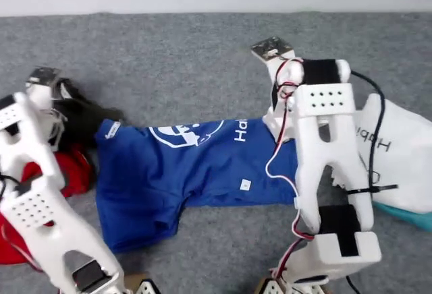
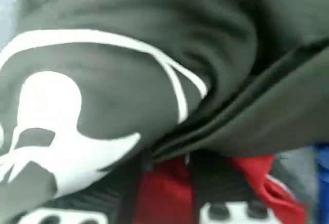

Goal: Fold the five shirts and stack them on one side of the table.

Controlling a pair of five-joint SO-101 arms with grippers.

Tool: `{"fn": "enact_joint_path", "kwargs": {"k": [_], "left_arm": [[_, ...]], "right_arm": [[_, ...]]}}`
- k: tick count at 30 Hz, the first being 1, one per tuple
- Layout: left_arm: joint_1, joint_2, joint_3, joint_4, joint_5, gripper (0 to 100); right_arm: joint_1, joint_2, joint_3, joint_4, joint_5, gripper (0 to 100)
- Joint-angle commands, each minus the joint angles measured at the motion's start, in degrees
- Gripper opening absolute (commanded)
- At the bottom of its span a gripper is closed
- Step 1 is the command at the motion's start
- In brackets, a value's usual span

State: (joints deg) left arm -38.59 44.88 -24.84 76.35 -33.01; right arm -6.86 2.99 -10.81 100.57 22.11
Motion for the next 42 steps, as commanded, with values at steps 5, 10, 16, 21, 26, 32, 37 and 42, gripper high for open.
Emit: {"fn": "enact_joint_path", "kwargs": {"k": [5,10,16,21,26,32,37,42], "left_arm": [[-13.19,15.30,-29.05,7.03,-4.31,10],[-15.82,19.78,-46.99,17.05,-6.68,10],[-14.24,20.13,-63.08,24.26,-5.98,10],[-12.31,16.97,-64.92,24.35,-5.80,10],[-9.67,10.55,-59.30,24.35,-2.73,10],[-2.20,-5.27,-39.43,24.35,2.73,2],[6.42,-21.36,-18.15,24.18,6.15,0],[15.82,-32.18,-1.54,24.00,10.11,0]], "right_arm": [[1.36,-3.38,-0.26,2.42,-0.62,1.1],[1.01,-3.38,-0.26,2.42,-0.62,1.1],[1.01,-3.12,-0.26,2.33,-0.62,1.1],[1.01,-2.86,-0.26,2.24,-0.62,1.0],[-0.48,-2.86,-0.26,2.15,-0.62,1.0],[-4.88,-2.86,-0.26,2.24,-1.93,1.0],[-6.73,-2.77,-0.26,2.24,-6.59,1.0],[-6.99,-2.15,-0.26,2.24,-8.70,1.0]]}}
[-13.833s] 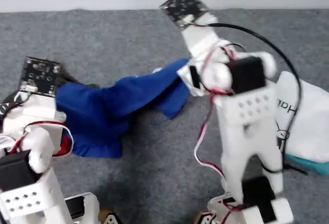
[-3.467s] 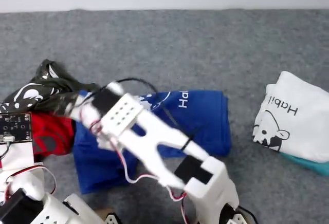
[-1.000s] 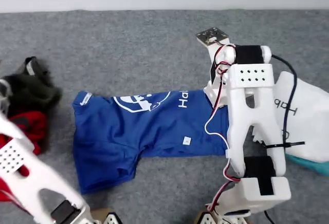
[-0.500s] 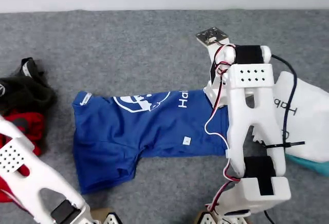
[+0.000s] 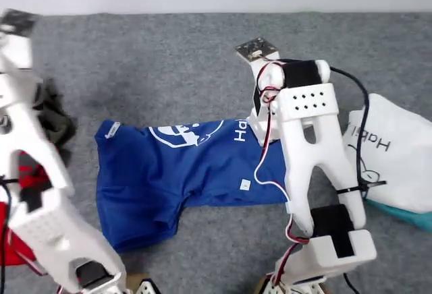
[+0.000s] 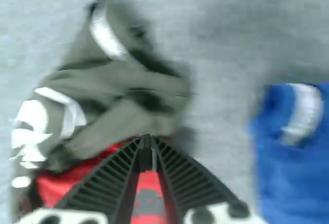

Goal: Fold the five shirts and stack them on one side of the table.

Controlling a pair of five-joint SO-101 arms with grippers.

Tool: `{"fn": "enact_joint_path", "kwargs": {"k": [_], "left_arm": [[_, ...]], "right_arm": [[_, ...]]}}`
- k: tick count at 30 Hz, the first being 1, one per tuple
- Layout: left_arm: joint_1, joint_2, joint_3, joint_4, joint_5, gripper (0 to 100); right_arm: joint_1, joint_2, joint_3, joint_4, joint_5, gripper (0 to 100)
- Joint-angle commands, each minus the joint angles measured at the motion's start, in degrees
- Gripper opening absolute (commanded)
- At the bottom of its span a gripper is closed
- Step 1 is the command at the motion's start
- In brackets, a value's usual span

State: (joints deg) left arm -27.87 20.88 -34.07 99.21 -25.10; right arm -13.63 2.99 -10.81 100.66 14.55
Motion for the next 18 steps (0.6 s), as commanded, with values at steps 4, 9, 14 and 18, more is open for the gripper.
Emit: {"fn": "enact_joint_path", "kwargs": {"k": [4,9,14,18], "left_arm": [[12.13,-9.32,15.34,1.14,4.66,0],[19.60,-5.19,19.03,-0.62,4.66,0],[23.74,1.05,19.03,-3.69,4.84,1],[22.68,8.09,18.95,-7.30,4.92,1]], "right_arm": [[-0.04,3.12,-0.18,2.15,-0.97,1.0],[-0.13,13.41,-0.62,0.66,-0.79,1.0],[0.22,19.91,-0.70,-4.70,-0.88,1.0],[0.40,23.43,-0.70,-7.69,-0.79,1.0]]}}
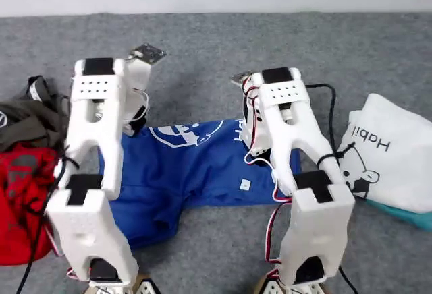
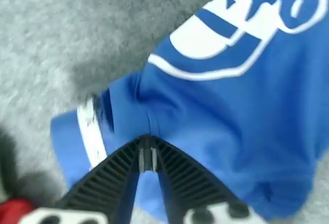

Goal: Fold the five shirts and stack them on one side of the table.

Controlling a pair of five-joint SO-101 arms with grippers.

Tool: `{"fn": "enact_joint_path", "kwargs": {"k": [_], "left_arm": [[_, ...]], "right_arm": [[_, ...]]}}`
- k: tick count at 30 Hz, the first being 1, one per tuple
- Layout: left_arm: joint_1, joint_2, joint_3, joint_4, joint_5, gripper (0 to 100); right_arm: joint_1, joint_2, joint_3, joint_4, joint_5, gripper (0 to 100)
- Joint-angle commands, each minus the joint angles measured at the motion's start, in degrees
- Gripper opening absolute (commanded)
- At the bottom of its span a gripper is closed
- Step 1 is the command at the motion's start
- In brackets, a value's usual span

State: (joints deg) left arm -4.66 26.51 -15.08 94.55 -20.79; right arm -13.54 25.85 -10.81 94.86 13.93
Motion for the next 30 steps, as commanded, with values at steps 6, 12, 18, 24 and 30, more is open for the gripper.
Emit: {"fn": "enact_joint_path", "kwargs": {"k": [6,12,18,24,30], "left_arm": [[-7.30,8.79,-0.13,-5.98,0.62,1],[-9.58,9.41,-0.31,-6.42,0.26,1],[-8.18,9.41,-8.92,-0.35,0.53,1],[-5.19,9.67,-20.97,5.80,0.53,1],[-3.78,10.11,-22.11,5.71,0.62,1]], "right_arm": [[5.41,5.49,-0.70,-3.30,-0.18,1.0],[9.27,8.22,-0.70,-4.00,-0.09,1.0],[7.08,5.58,-4.22,-1.36,0.00,1.0],[3.82,2.15,-9.67,3.21,-0.09,1.0],[0.84,3.38,-7.47,8.04,-0.09,1.0]]}}
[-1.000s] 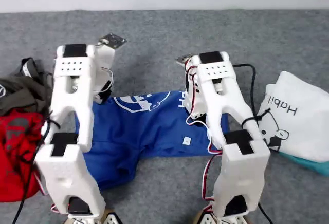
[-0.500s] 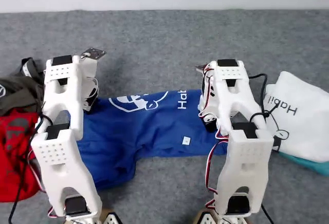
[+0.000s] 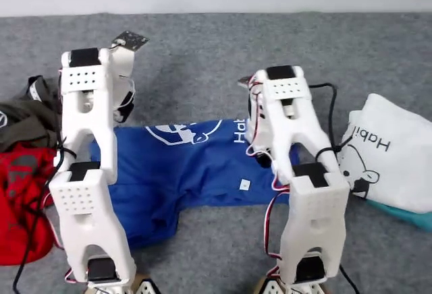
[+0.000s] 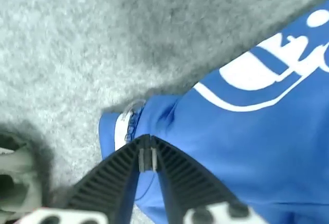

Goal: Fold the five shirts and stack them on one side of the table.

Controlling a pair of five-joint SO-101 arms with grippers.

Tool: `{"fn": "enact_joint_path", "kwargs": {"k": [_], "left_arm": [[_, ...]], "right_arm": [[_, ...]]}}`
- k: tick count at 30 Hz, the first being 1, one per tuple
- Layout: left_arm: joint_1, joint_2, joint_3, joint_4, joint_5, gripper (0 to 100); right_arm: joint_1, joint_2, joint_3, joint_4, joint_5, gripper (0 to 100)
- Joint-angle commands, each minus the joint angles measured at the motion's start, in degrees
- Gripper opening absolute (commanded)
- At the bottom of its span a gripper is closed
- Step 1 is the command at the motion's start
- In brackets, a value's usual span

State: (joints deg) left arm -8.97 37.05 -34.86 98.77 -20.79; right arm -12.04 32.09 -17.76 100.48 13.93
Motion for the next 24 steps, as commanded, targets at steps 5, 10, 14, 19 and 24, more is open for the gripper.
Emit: {"fn": "enact_joint_path", "kwargs": {"k": [5,10,14,19,24], "left_arm": [[-0.62,-0.88,-2.42,1.58,0.62,1],[-3.43,-1.05,-2.77,1.58,2.37,1],[-5.27,-1.14,-2.77,1.58,2.55,1],[-6.07,-1.14,-2.77,1.58,2.55,1],[-5.71,-1.14,-2.86,1.58,2.55,1]], "right_arm": [[-1.10,-2.42,7.56,2.24,-0.09,1.0],[0.40,-2.24,13.01,-1.89,0.00,1.0],[3.56,-2.15,16.70,-6.73,3.60,1.0],[10.07,-2.15,19.08,-8.31,8.35,1.0],[14.46,-2.68,18.99,-7.87,11.16,1.0]]}}
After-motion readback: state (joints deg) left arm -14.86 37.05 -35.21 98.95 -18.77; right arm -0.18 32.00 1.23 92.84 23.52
